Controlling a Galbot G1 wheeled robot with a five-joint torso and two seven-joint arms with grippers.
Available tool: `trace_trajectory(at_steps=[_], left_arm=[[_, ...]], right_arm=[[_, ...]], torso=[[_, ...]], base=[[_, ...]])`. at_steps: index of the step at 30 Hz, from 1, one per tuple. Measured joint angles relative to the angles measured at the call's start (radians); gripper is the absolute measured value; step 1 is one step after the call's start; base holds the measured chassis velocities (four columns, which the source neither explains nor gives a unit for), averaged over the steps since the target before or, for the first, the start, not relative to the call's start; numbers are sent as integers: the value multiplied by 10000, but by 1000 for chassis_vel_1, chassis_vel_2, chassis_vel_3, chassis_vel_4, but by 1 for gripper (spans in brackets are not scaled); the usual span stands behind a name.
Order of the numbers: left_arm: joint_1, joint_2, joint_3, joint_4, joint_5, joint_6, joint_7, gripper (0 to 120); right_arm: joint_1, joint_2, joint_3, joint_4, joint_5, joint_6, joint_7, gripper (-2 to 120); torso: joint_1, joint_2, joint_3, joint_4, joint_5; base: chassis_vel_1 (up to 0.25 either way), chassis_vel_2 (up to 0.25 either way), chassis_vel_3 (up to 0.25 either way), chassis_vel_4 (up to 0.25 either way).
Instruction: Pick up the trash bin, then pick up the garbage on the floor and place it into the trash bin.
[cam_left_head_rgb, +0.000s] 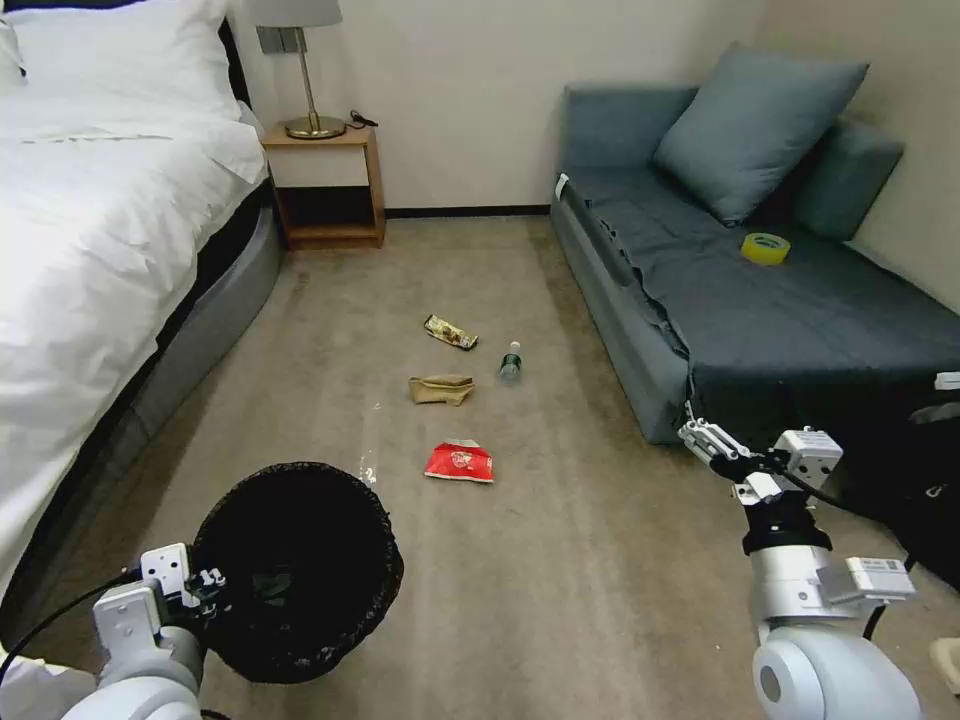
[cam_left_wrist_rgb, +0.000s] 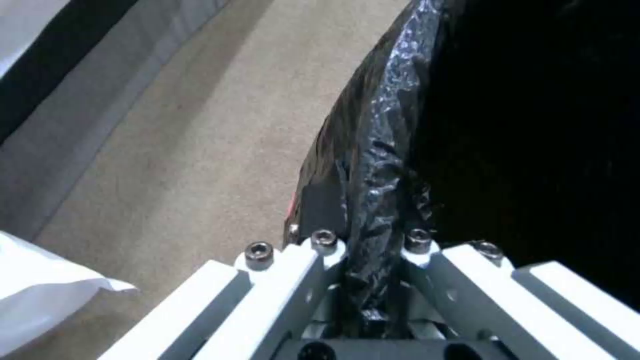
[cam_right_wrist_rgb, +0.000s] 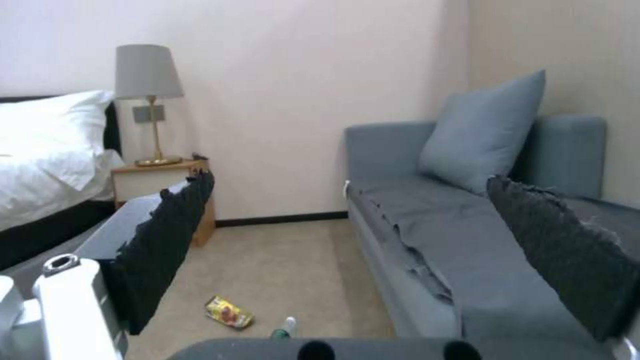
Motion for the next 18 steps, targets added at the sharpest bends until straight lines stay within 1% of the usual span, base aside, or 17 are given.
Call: trace_trajectory(at_steps=[5, 10, 14, 18], left_arm=[[-110, -205, 18, 60, -36, -76, 25, 3], [-203, -237, 17, 78, -48, -125, 69, 3], [-251, -229, -10, 79, -69, -133, 93, 3], [-296, -223, -80, 78, -104, -155, 118, 3]], right_arm=[[-39, 28, -58, -61, -82, 194, -187, 100], [-96, 51, -62, -56, -119, 247, -238, 100], [-152, 77, -56, -24, -139, 284, -270, 100], [-201, 118, -62, -1, -181, 317, -295, 100]], torso=[[0, 0, 0, 0, 0], [-1, 2, -2, 0, 0], [-2, 2, -2, 0, 0], [-1, 2, -2, -1, -1]], base=[[0, 0, 0, 0], [0, 0, 0, 0], [-70, 91, 92, -59], [-178, 177, 155, -160]])
